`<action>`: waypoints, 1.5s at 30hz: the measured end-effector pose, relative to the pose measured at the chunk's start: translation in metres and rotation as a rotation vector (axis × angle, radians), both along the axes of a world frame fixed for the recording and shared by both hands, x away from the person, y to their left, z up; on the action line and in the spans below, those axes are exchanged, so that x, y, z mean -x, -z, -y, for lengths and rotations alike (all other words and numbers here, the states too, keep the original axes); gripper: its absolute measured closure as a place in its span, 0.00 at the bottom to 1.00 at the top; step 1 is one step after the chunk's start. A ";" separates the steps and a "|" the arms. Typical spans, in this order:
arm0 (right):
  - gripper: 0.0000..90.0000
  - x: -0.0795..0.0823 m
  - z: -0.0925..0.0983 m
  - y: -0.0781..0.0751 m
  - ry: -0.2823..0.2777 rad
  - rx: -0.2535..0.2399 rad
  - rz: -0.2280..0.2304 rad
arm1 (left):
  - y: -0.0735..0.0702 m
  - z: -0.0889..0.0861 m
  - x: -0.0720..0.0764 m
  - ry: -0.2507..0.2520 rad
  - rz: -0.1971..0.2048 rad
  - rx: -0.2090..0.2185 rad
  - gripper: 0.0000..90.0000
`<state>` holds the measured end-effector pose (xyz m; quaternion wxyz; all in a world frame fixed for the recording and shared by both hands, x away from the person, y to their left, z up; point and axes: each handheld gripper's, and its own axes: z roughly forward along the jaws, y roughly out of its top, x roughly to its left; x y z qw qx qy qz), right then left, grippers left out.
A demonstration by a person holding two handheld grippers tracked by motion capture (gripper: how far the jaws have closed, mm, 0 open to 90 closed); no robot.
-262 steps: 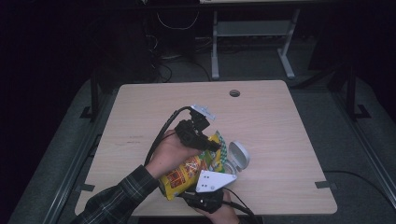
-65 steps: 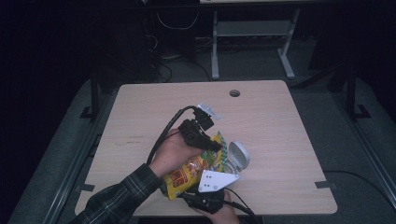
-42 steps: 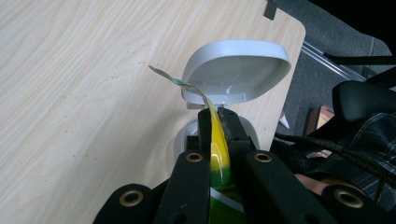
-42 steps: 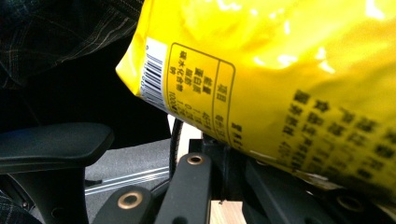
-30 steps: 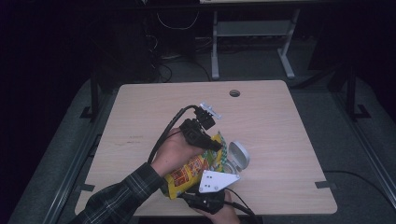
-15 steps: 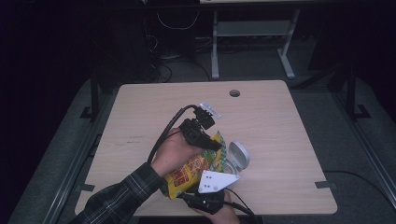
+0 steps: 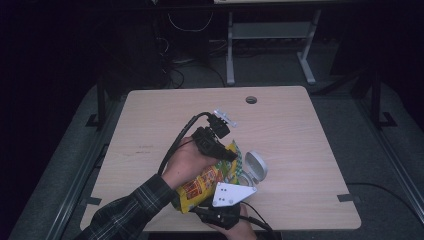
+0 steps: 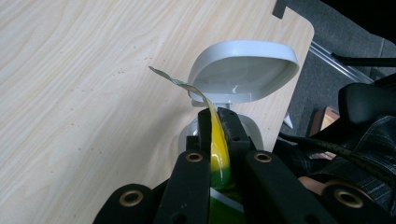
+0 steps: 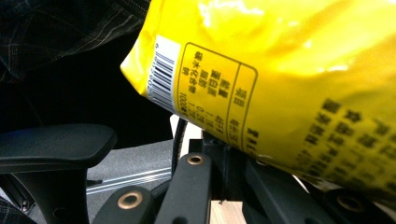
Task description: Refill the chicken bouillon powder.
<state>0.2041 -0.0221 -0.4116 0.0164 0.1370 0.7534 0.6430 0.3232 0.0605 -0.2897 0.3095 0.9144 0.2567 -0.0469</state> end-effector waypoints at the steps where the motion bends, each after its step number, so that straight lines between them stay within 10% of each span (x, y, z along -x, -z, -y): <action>1: 1.00 0.000 0.000 0.000 0.001 -0.001 0.000 | 0.000 0.000 0.000 0.001 0.000 -0.001 1.00; 45: 1.00 0.000 -0.002 -0.004 -0.003 -0.023 -0.001 | -0.005 0.001 0.001 -0.017 0.011 -0.018 1.00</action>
